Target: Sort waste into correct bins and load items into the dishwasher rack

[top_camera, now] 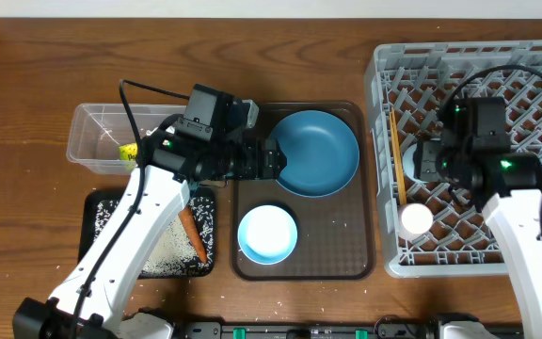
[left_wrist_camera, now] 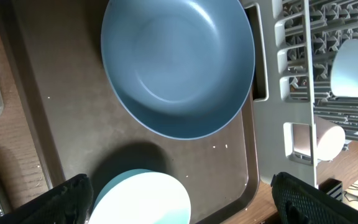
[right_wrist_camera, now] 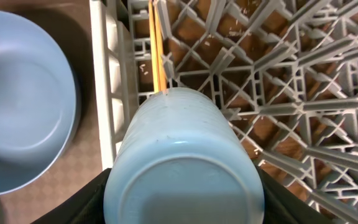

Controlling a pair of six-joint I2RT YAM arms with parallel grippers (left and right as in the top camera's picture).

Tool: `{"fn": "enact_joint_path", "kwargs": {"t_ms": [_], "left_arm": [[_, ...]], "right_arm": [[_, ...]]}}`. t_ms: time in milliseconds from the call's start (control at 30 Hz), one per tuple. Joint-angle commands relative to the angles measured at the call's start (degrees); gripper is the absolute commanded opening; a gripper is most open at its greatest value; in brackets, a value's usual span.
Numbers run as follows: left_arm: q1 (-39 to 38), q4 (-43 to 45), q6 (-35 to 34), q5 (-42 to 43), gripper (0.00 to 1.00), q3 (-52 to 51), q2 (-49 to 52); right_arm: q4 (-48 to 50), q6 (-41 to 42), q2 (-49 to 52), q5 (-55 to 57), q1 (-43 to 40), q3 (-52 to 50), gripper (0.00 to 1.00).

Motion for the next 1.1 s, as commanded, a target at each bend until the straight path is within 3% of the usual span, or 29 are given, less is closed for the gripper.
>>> {"fn": "enact_joint_path", "kwargs": {"t_ms": [0, 400, 833, 933, 1067], "left_arm": [[0.09, -0.13, 0.37, -0.46, 0.94, -0.17, 0.13], [0.09, -0.15, 0.37, -0.48, 0.94, -0.2, 0.13], [0.09, -0.13, 0.37, -0.48, 0.94, -0.17, 0.13], [0.09, -0.15, 0.37, -0.46, 0.94, -0.17, 0.13], [0.09, -0.15, 0.37, -0.46, 0.95, -0.2, 0.13]], "right_arm": [[0.46, -1.55, -0.17, 1.11, -0.76, 1.27, 0.38], [4.87, -2.4, 0.17, 1.07, -0.74, 0.98, 0.37], [2.25, -2.38, 6.21, 1.07, -0.74, 0.94, 0.35], [2.49, -2.4, 7.23, 1.07, -0.74, 0.94, 0.41], [2.71, -2.4, 7.19, 1.11, -0.76, 1.01, 0.64]]}}
